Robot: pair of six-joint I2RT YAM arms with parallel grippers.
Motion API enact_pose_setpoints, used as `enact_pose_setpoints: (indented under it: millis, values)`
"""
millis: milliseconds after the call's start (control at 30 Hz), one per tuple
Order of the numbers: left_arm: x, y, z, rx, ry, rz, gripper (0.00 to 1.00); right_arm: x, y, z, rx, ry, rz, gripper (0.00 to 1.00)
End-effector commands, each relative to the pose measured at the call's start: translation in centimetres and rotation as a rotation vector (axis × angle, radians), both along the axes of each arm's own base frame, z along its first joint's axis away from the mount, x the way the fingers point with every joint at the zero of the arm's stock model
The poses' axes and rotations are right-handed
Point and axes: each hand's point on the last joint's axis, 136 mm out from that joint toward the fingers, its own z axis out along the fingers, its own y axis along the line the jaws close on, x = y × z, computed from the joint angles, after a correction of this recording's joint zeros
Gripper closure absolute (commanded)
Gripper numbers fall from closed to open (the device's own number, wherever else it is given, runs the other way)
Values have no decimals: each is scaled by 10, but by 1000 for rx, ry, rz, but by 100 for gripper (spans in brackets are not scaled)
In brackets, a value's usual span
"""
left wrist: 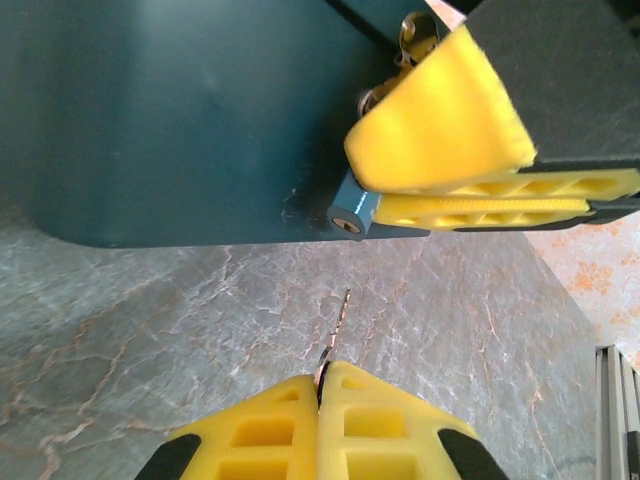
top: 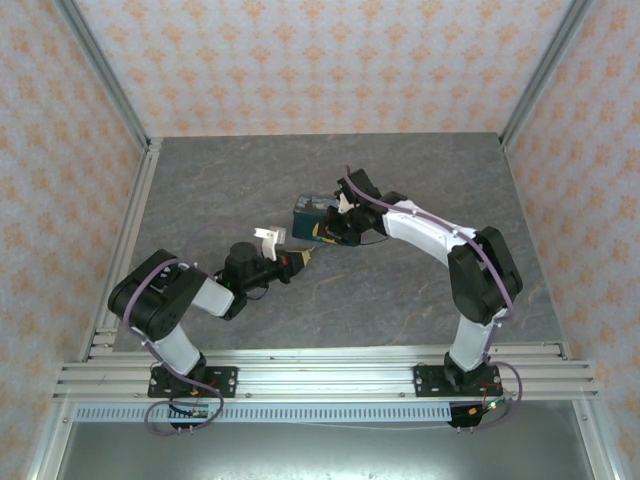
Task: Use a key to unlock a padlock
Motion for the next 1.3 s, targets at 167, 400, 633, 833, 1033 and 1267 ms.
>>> enact_pose_setpoints:
  millis: [167,400,633,833,1033,1267]
  values:
    - [6,-5,14,13,-139,32,100,4,5,41,108,-11,27,100]
    - [6,3,28,44,-195,69,100,3,2,42,121,10,29,100]
    - [8,-1,36,46,-214,56,100,3,4,44,137,21,27,100]
    - [9,-1,31,49,-203,62,100,2,4,46,140,20,27,100]
    - [10,-2,24,51,-186,59,100,2,5,47,144,25,24,100]
    - [12,-7,25,17,-182,48,100,1,5,48,146,25,27,100]
